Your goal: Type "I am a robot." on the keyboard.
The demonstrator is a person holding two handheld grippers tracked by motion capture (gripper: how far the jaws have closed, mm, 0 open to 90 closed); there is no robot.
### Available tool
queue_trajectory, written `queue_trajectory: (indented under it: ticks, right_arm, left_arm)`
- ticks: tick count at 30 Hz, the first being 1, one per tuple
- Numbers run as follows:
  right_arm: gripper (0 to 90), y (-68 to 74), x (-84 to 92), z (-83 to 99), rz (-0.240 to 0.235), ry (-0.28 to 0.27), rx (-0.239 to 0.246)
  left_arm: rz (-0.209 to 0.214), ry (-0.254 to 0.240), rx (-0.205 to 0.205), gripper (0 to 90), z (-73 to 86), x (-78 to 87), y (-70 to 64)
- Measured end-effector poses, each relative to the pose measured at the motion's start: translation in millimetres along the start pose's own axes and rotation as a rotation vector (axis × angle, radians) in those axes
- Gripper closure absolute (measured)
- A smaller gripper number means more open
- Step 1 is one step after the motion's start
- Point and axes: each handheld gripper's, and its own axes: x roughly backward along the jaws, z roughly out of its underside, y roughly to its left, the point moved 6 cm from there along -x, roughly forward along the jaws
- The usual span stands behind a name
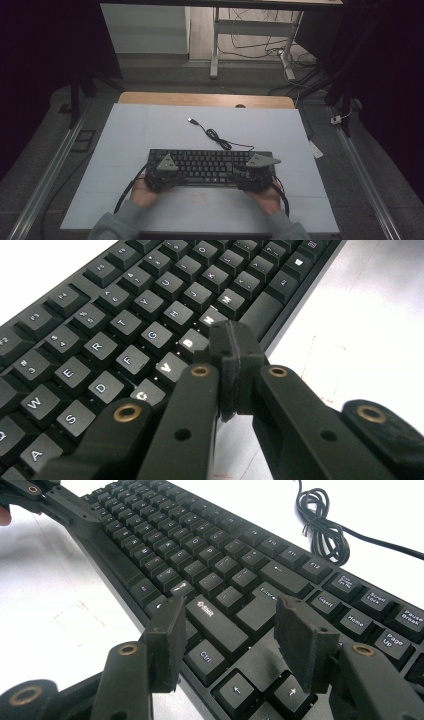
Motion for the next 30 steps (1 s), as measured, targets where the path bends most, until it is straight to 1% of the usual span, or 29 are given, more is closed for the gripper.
queue_trajectory:
  ticks: [4, 5, 9, 13, 14, 17, 21, 22, 28, 30]
  right_arm:
    - [46.8, -1.0, -0.2, -0.1, 0.007, 0.001, 0.0]
    - [46.8, -1.0, -0.1, -0.2, 0.001, -0.001, -0.002]
    - [46.6, -1.3, 0.4, -0.6, 0.002, -0.005, -0.004]
    - [46.2, -1.5, -0.2, -0.4, 0.003, -0.001, -0.002]
    - [46.1, -1.6, -0.3, -0.3, 0.014, 0.004, 0.003]
    - [46.0, -1.5, -0.5, -0.4, 0.009, 0.003, 0.002]
    - [45.8, -1.7, -0.4, -0.3, 0.012, 0.003, 0.0]
    - [45.8, -1.7, -0.4, -0.3, 0.012, 0.003, 0.0]
    - [45.7, -2.0, -0.6, -0.3, 0.016, 0.004, -0.001]
    - [45.7, -2.2, -0.1, -0.4, 0.019, 0.005, 0.001]
  left_arm:
    - [0.001, 0.011, -0.006, 88.8, 0.8, -3.0, -1.0]
    - [0.001, 0.01, -0.004, 88.8, 0.9, -3.8, -1.0]
    - [-0.008, 0.017, 0.0, 88.8, 1.8, -5.5, 0.8]
    - [-0.007, 0.021, -0.001, 88.8, 2.4, -6.2, 1.2]
    - [-0.008, 0.021, 0.0, 88.8, 2.7, -6.5, 1.5]
    - [-0.009, 0.024, 0.004, 88.8, 3.7, -7.1, 2.8]
    - [-0.017, 0.027, 0.005, 88.9, 4.0, -7.6, 2.3]
    - [-0.023, 0.036, 0.007, 88.9, 4.8, -8.9, 2.2]
    - [-0.029, 0.028, 0.003, 88.9, 5.0, -8.1, 2.6]
    - [-0.024, 0.009, 0.007, 88.9, 3.4, -5.7, 2.3]
